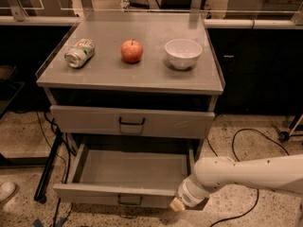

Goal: Close middle drawer

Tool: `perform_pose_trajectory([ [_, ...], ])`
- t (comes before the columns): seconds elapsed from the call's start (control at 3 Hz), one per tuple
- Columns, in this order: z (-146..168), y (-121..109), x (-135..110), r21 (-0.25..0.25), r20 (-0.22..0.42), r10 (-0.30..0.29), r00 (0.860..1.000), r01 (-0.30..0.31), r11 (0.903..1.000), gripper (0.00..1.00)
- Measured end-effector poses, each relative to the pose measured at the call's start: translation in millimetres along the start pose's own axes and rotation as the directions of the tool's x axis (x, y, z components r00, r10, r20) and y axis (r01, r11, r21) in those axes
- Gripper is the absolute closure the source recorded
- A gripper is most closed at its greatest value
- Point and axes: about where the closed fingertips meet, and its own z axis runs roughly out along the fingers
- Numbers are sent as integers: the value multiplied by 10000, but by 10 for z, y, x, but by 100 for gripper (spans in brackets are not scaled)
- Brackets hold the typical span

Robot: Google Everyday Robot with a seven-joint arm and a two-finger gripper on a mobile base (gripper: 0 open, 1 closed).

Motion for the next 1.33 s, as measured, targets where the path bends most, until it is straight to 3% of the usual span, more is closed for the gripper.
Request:
perform_pose_trajectory([
  [0.33,0,0,0,0,0,0,10000,0,10000,3],
  [1.0,0,0,0,-1,-1,0,10000,0,10000,0],
  [1.33,1,1,0,-1,-1,0,10000,0,10000,12],
])
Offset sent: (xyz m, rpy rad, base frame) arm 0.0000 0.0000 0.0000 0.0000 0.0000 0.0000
